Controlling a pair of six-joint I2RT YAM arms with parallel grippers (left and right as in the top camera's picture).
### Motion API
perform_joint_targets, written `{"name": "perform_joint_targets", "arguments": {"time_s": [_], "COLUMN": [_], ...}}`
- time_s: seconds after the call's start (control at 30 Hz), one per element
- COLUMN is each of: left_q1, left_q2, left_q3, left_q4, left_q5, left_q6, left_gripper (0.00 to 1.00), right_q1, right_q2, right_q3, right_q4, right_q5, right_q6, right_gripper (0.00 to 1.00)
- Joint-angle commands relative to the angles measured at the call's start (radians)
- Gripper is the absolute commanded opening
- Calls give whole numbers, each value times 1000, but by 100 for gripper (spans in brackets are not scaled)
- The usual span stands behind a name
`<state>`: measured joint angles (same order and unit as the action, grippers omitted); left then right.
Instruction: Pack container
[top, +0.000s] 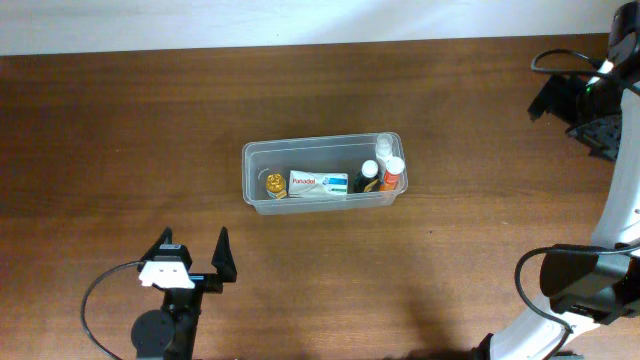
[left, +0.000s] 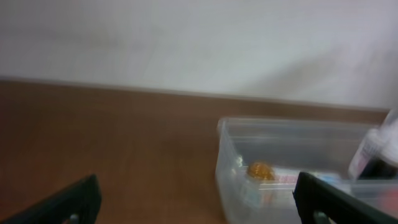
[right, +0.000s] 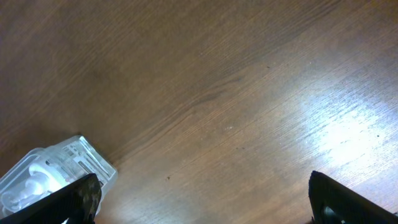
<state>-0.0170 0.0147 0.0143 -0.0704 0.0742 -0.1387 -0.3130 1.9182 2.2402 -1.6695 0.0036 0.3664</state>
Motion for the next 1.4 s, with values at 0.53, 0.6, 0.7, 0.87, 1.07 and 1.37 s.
{"name": "perform_joint_targets", "arguments": {"time_s": [0.53,0.6,0.7,0.87,1.07,1.37], "left_q1": [7,7,7,7,7,7], "left_q2": [-10,-10,-10,-10,-10,-10], "left_q3": [-6,-6,-6,-6,-6,-6], "left_q4": [-5,-5,-5,-5,-5,-5], "left_q5": [0,0,0,0,0,0], "left_q6": [31,31,32,31,31,31], "left_gripper": [99,99,99,99,99,99], "right_q1": [-2,-2,-2,-2,3,126], "right_q2": [2,2,2,2,2,-166], "right_q3": [3,3,3,3,3,3], "right_q4": [1,1,1,1,2,2], "right_q5": [9,8,8,8,9,9], "right_q6": [9,9,9,9,9,9], "right_gripper": [98,98,98,98,98,98]}}
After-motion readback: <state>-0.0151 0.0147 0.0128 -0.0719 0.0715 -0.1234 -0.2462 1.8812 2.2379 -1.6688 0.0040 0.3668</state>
